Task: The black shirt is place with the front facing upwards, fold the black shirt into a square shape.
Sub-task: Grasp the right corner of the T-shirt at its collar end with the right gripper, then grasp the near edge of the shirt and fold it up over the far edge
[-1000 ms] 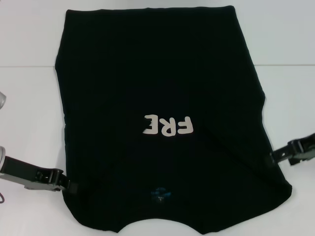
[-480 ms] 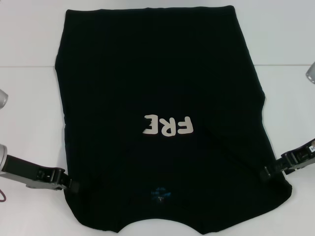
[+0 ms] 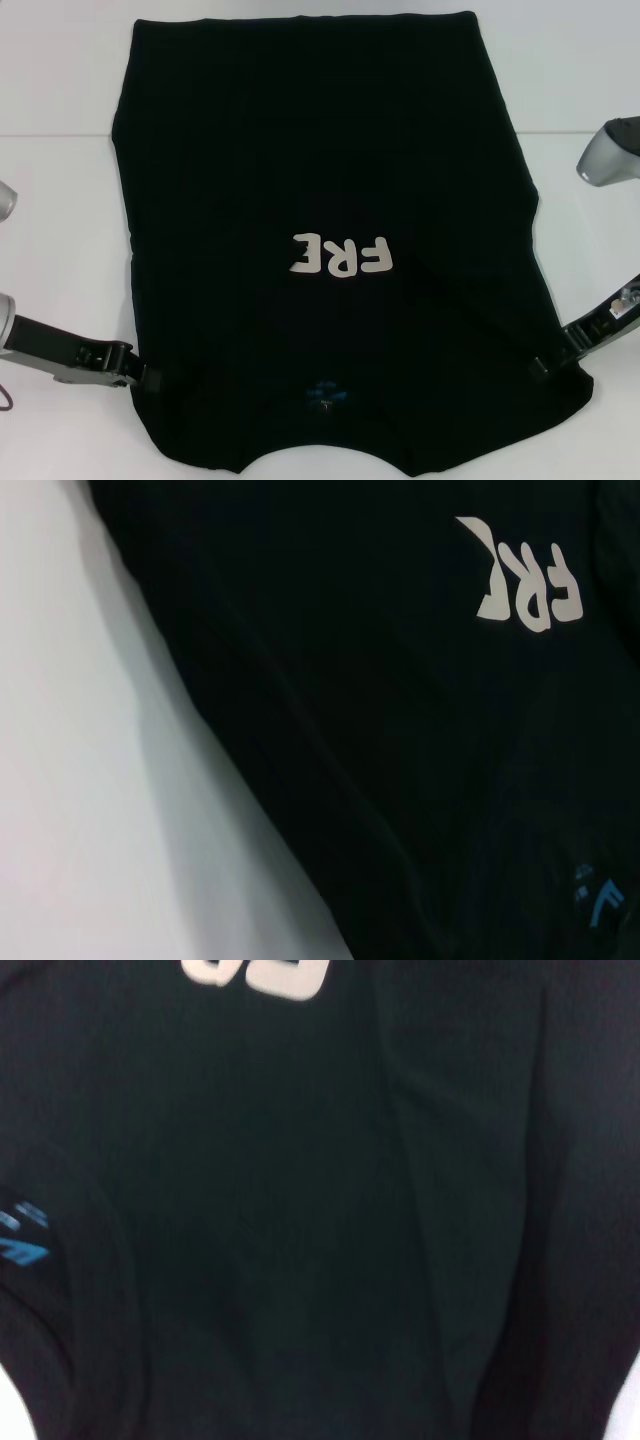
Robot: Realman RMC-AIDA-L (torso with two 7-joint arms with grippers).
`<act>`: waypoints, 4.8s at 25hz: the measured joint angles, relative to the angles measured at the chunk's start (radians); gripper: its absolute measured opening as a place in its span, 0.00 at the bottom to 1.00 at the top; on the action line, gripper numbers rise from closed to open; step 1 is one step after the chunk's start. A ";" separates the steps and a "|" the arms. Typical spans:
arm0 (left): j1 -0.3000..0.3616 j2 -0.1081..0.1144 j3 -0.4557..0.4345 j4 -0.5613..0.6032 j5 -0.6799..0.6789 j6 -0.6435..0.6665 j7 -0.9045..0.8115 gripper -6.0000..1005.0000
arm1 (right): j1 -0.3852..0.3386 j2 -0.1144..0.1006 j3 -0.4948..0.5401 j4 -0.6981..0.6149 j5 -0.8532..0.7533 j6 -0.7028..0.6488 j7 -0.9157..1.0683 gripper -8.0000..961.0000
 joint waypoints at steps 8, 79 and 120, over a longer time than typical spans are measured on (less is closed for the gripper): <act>-0.002 0.002 0.000 -0.002 0.000 0.000 0.003 0.09 | 0.008 0.015 -0.061 -0.011 -0.024 0.017 0.022 0.67; -0.041 0.060 -0.477 -0.335 -0.389 -0.332 0.230 0.16 | -0.155 -0.063 0.529 0.151 0.540 0.282 -0.309 0.03; -0.153 -0.083 -0.464 -0.380 -0.577 -0.853 0.494 0.21 | -0.065 0.077 0.505 0.243 0.692 0.873 -0.674 0.04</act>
